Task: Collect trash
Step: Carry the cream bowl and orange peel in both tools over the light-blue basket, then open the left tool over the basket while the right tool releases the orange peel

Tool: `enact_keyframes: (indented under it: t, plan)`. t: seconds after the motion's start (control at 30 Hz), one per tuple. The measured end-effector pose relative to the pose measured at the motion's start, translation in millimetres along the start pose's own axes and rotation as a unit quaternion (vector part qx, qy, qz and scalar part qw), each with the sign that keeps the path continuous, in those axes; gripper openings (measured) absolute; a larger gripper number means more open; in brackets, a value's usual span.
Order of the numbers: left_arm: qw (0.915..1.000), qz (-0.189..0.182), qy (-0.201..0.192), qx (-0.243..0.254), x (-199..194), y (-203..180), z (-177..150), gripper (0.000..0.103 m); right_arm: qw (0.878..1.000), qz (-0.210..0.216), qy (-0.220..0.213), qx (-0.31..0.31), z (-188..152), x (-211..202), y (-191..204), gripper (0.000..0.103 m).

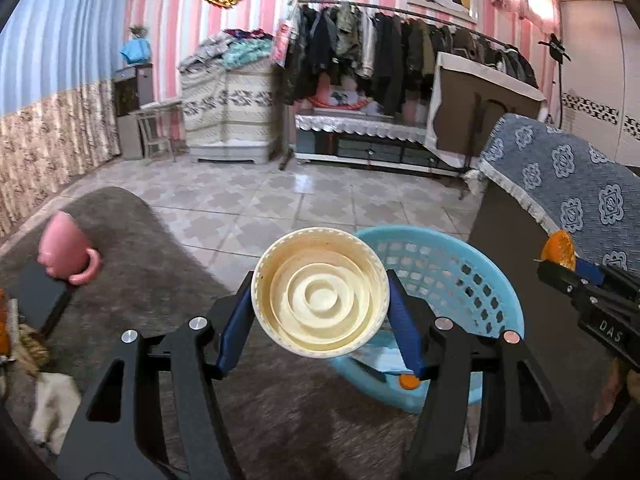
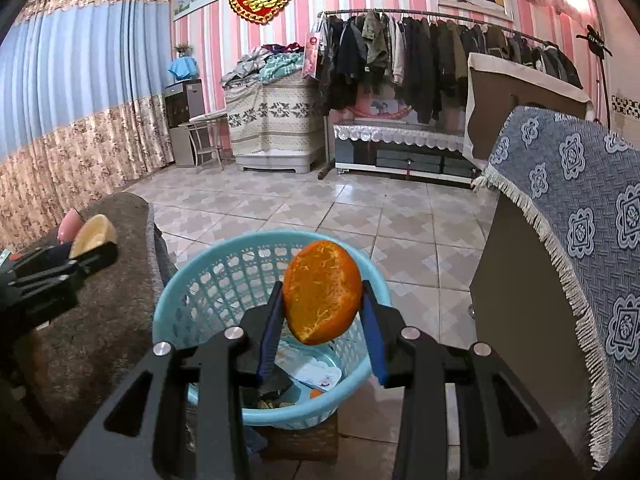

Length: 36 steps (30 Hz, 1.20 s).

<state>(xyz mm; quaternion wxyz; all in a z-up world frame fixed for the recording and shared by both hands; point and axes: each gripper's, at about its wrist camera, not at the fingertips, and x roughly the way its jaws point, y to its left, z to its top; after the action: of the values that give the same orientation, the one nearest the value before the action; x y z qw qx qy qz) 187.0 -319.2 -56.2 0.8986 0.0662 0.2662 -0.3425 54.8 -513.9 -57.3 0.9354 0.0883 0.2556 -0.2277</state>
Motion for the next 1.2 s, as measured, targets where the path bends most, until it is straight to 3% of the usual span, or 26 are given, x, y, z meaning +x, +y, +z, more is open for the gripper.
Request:
enact_keyframes:
  t: [0.47, 0.53, 0.63, 1.07, 1.17, 1.2]
  plan:
    - [0.997, -0.026, 0.033, 0.065, 62, -35, 4, 0.061, 1.0, -0.009, 0.024, 0.016, -11, 21, -4, 0.037]
    - [0.9965, -0.025, 0.037, 0.071, 65, -35, 5, 0.071, 1.0, -0.007, 0.024, 0.015, -10, 23, -1, 0.037]
    - [0.9975, -0.01, 0.022, 0.066, 60, -27, 10, 0.08, 1.0, -0.003, 0.024, 0.013, -8, 27, 4, 0.037]
    - [0.9984, 0.052, -0.016, 0.012, 20, 33, 18, 0.09, 1.0, 0.005, 0.023, 0.003, -8, 53, 38, 0.038]
    - [0.998, 0.061, -0.017, 0.002, 10, 45, 15, 0.091, 1.0, -0.002, 0.014, -0.001, -8, 53, 44, 0.047]
    - [0.9978, 0.064, -0.016, 0.0, 7, 48, 14, 0.091, 1.0, -0.006, 0.009, -0.002, -7, 52, 45, 0.059]
